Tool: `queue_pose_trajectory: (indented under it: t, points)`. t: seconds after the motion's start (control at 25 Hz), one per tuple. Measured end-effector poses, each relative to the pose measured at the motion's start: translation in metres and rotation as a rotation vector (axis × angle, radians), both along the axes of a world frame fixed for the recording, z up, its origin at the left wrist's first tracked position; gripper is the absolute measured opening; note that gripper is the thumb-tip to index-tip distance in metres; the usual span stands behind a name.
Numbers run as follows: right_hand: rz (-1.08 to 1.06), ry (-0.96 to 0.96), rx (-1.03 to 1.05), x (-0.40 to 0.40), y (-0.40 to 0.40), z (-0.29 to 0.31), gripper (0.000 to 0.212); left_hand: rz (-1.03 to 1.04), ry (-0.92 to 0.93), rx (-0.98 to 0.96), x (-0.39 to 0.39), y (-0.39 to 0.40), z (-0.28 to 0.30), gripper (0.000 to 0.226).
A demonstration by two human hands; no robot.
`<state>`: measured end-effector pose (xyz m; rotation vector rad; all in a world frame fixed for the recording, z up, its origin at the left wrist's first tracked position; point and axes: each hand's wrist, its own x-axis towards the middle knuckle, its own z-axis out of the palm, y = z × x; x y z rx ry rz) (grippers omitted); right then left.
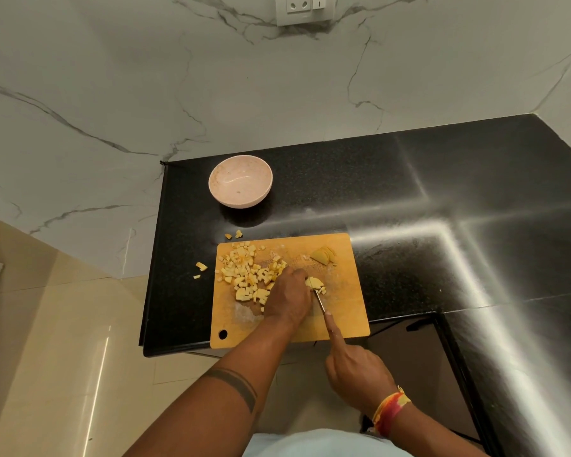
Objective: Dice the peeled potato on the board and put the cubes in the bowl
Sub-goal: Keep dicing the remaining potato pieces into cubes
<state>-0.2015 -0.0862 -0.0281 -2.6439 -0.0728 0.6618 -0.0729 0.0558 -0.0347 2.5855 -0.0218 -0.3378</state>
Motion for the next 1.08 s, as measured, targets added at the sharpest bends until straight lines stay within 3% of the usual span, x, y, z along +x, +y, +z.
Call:
queue_pose_trajectory:
  t: [0.2,0.56,0.76,0.92,1.08]
  points:
    - [-0.162,-0.020,0.034,0.012,-0.012,0.000,0.081,-0.019,-0.045,0.004,-0.003,0.007,0.001,0.029]
    - [0.003,-0.058,0.104,0.045,0.044,0.003,0.076,0.040,-0.176,-0.085,-0.016,0.040,0.009,0.018]
    - [-0.071,-0.114,0.102,0.045,0.019,0.019,0.079,0.060,-0.224,-0.128,-0.015,0.041,0.016,0.018]
    - [-0.163,-0.028,0.003,0.027,-0.014,0.006,0.078,0.008,-0.167,-0.129,-0.022,0.045,0.007,0.018]
    - [-0.084,-0.031,0.030,0.024,0.018,-0.007,0.078,-0.105,-0.138,-0.110,-0.020,0.032,0.003,0.020]
